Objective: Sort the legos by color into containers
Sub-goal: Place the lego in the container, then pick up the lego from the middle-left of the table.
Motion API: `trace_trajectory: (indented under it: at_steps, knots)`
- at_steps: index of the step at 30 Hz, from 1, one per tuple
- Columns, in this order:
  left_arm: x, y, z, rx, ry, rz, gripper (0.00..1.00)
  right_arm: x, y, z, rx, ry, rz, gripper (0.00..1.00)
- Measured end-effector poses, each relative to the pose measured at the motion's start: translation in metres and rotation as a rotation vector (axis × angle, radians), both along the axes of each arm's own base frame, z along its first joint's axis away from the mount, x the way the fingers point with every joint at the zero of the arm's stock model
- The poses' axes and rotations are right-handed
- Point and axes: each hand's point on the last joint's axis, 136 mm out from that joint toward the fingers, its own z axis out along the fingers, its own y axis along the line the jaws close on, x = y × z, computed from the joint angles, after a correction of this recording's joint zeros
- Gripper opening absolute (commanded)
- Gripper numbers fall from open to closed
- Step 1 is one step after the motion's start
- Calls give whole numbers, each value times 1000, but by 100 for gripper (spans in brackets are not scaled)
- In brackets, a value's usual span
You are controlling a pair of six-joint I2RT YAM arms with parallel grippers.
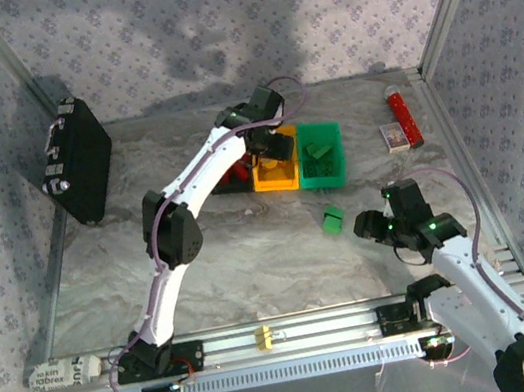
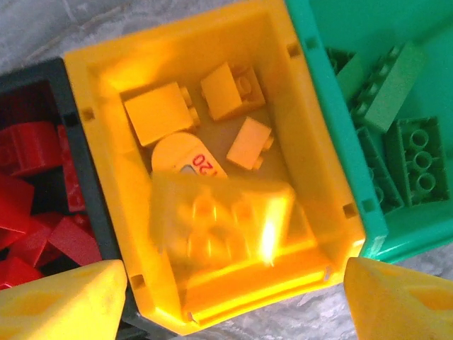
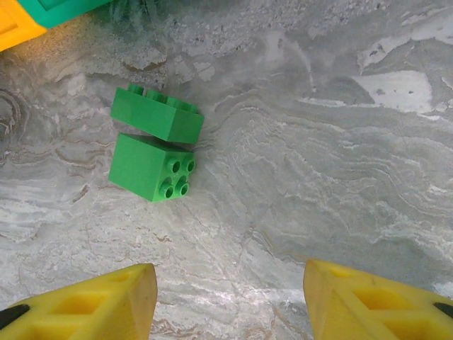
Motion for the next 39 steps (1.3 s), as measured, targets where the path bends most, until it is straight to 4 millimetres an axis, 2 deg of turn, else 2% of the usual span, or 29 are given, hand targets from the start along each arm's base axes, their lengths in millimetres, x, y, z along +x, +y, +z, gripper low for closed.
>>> trace_trajectory:
  at_steps: [5, 9, 12, 17, 20, 23, 26, 31, 36, 39]
  knots:
    - [-19, 3, -23, 43, 49, -18, 83, -1, 0, 0, 0, 0, 0, 59]
    - [-42, 17, -32, 67, 80, -20, 83, 0, -1, 0, -1, 3, -2, 59]
    - [-60, 28, -23, 48, 67, -20, 83, 0, 0, -1, -2, 7, -2, 60]
    - [-91, 39, 7, -23, -6, -24, 83, -1, -1, -7, -8, 37, -2, 60]
    - [-112, 42, 13, -57, -40, -34, 83, 0, 0, -10, -13, 61, -2, 60]
    - [-134, 50, 4, -69, -42, -34, 82, 6, 1, -7, -15, 69, 0, 61]
    - [-154, 66, -16, -68, -20, -14, 82, 15, 7, 0, -16, 66, 14, 61]
    - [-184, 93, -43, -75, 15, 31, 82, 27, 25, 0, -42, 96, 74, 64]
    - [-197, 100, -45, -128, 7, 59, 82, 33, 47, -10, -84, 151, 122, 66]
    - [-200, 102, -45, -154, 1, 75, 82, 37, 54, -20, -108, 194, 102, 70]
